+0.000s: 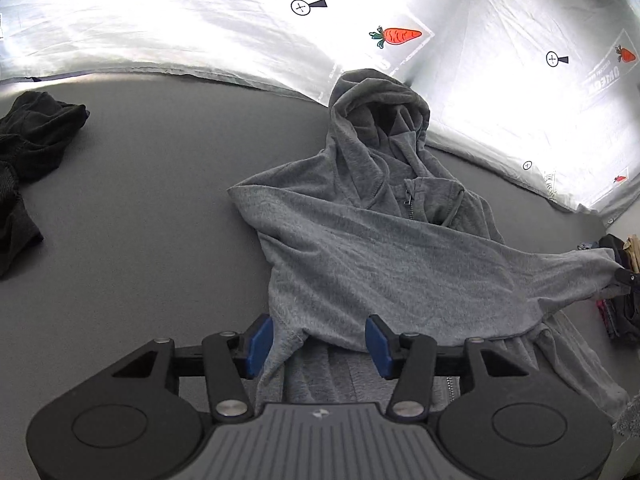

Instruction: Fold clothes

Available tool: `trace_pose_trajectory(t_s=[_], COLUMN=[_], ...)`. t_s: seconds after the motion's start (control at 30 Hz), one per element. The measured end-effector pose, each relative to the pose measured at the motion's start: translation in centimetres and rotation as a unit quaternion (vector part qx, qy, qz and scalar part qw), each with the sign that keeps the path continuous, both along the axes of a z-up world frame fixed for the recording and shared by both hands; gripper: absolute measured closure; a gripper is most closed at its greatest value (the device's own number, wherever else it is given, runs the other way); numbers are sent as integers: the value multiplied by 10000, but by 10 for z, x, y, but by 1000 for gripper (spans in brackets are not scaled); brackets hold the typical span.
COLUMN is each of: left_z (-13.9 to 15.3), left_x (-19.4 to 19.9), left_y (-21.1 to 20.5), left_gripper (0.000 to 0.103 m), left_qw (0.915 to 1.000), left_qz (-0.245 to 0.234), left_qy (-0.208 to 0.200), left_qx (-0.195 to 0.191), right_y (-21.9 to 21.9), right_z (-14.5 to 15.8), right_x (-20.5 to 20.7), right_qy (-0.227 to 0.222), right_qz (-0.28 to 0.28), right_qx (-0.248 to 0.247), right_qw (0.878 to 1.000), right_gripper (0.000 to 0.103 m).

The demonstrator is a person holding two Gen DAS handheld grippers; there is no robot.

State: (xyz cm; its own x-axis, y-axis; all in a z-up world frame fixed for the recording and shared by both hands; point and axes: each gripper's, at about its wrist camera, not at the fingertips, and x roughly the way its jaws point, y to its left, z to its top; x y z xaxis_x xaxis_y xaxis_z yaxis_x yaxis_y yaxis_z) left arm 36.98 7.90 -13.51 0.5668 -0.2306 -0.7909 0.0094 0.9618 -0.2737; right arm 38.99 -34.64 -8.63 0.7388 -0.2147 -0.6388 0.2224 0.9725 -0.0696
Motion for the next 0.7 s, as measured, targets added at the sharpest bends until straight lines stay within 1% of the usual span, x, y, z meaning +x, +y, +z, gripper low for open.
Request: trace_pose_trajectory(t_s=[0.03, 0.1, 0.2, 0.3, 0.37, 0.43, 0.47, 0.5, 0.53, 0.6, 0.63, 0.7], left_z=[-4, -11, -14, -11, -12, -16, -19, -23, -25, -22, -20, -22], left_x=[4, 11, 23, 39, 54, 68, 76, 84, 90, 98, 102, 106], left_y=[-2, -4, -7, -16, -27, -33, -37, -41, -45, -55, -61, -76], left_gripper=[46, 46, 46, 46, 48, 48, 49, 49, 49, 49, 49, 47], left_qw=[9999, 9998, 9996, 9994, 9985, 9977, 9973, 9969, 9964, 9950, 9940, 9919], left_qz=[-18, -6, 31, -152, -454, -617, -686, -754, -811, -956, -1048, -1242], left_qy=[34, 92, 15, -157, -165, -199, -170, -141, -121, -189, -242, -211], left_qx=[96, 200, 281, 271, 254, 201, 191, 181, 201, 229, 202, 167], right_y=[-4, -12, -22, -28, -34, -47, -53, -56, -58, -62, -65, -69], right_z=[-11, -26, -49, -67, -75, -84, -89, -93, -96, -99, -100, -102], right_x=[1, -2, -7, -11, -13, -12, -10, -8, -5, 1, 4, 11], right_qy=[91, 121, 288, 462, 456, 414, 394, 369, 344, 297, 287, 271], right_qz=[-117, -242, -494, -778, -964, -1214, -1333, -1463, -1607, -1764, -1807, -1870], right_qx=[60, 382, 989, 1108, 1360, 1871, 2032, 2089, 2040, 1833, 1782, 1736], right_qw=[9999, 9989, 9935, 9897, 9849, 9739, 9692, 9662, 9651, 9666, 9668, 9665], right_gripper=[59, 52, 48, 48, 48, 48, 48, 48, 48, 47, 47, 47])
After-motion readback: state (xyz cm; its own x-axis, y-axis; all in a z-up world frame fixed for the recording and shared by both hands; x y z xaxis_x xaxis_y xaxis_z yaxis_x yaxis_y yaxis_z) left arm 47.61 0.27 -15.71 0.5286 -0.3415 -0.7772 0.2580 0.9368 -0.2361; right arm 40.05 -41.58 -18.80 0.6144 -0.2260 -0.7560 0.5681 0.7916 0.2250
